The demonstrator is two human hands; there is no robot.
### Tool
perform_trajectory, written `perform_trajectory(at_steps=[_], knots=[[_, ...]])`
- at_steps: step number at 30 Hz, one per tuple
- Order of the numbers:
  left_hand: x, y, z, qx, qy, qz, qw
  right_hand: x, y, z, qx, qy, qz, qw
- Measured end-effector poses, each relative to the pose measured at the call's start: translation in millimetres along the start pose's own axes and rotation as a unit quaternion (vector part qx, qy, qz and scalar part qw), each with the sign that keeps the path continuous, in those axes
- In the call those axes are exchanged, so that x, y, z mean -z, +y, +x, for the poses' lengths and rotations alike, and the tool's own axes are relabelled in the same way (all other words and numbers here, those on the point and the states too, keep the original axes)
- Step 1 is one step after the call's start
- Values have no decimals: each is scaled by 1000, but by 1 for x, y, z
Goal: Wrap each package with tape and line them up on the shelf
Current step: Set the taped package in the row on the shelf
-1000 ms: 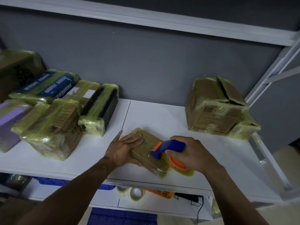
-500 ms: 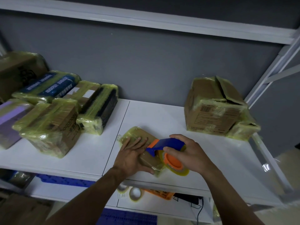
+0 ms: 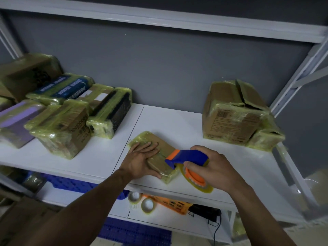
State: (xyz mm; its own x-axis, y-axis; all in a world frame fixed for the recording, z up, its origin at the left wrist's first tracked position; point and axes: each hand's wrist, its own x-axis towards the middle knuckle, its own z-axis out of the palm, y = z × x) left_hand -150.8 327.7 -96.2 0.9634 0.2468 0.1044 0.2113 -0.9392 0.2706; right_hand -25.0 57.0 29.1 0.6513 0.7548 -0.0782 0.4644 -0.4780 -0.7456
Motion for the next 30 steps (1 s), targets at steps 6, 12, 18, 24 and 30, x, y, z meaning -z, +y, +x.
perform_trajectory(at_steps=[6,12,18,24,30], knots=[[15,11,1,27,-53,7,998,-5,13,-3,-16,-28,3,999],[5,46,-6,-3,-65,10,998,-6,12,-5,2,-28,24,999],[-2,46,-6,18,-84,34,996,-8,13,-8,7,-14,30,999],[-2,44,-6,20,-73,40,996,-5,14,-18,9,7,33,999],[0,45,-1,25,-87,22,996,5,31,-37,8,1,38,999]])
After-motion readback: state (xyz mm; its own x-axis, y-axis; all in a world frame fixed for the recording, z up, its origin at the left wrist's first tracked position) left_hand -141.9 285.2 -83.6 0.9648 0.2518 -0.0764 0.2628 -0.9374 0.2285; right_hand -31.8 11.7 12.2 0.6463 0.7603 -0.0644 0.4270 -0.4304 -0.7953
